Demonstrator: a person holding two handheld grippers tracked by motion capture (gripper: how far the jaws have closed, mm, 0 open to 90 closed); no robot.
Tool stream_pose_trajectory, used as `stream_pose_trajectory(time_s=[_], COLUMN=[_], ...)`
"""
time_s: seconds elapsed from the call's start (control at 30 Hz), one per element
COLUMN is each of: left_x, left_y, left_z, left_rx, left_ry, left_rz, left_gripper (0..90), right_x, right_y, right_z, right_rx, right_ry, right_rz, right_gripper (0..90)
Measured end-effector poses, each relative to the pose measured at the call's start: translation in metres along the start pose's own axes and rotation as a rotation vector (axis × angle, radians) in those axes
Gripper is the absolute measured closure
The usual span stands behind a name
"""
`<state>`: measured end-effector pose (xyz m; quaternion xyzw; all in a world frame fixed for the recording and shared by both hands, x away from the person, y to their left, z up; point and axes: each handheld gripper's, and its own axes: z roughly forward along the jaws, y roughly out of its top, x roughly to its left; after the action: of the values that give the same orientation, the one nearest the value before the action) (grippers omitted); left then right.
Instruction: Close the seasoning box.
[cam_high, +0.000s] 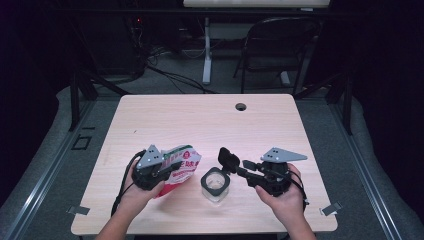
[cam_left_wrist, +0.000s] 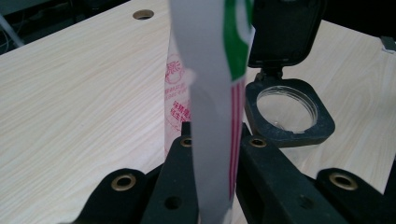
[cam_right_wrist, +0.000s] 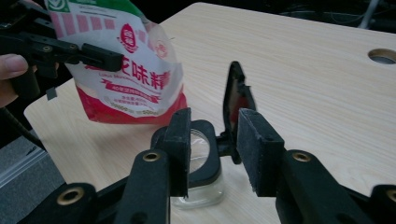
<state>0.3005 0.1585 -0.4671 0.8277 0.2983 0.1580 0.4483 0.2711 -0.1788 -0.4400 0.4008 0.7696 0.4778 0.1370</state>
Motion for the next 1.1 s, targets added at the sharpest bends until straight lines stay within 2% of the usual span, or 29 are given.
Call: stream_pose_trajectory(time_s=[0.17,0.4,0.57,0.73,1.1], left_x=[-0.006,-0.013,-0.02,-0.025,-0.027], left_y=[-0.003,-0.012,-0.016,-0.021,-0.03], left_z=[0.001,0.004,0.005,0.006,0.002], left_rx=[0.0,0.003,0.01,0.015,0.02], left_ry=[-0.012,-0.034,-0.04,-0.044,-0.049], left_rz=[0.011,0.002,0.012,0.004,-0.03], left_gripper=[90.0,90.0,90.0,90.0,90.0], right_x=[0.012,0.026,0.033,0.037,0.045], right_y=[0.002,0.001,-0.001,-0.002,-0.003], right_z=[0.01,0.029,0.047,0.062,0.085], right_rx=[0.016,0.043,0.069,0.095,0.13], right_ry=[0.039,0.098,0.14,0.161,0.191], right_rz=[-0.041,-0.073,-0.088,-0.095,-0.113], right_gripper=[66.6,66.8,66.1,66.2,67.1])
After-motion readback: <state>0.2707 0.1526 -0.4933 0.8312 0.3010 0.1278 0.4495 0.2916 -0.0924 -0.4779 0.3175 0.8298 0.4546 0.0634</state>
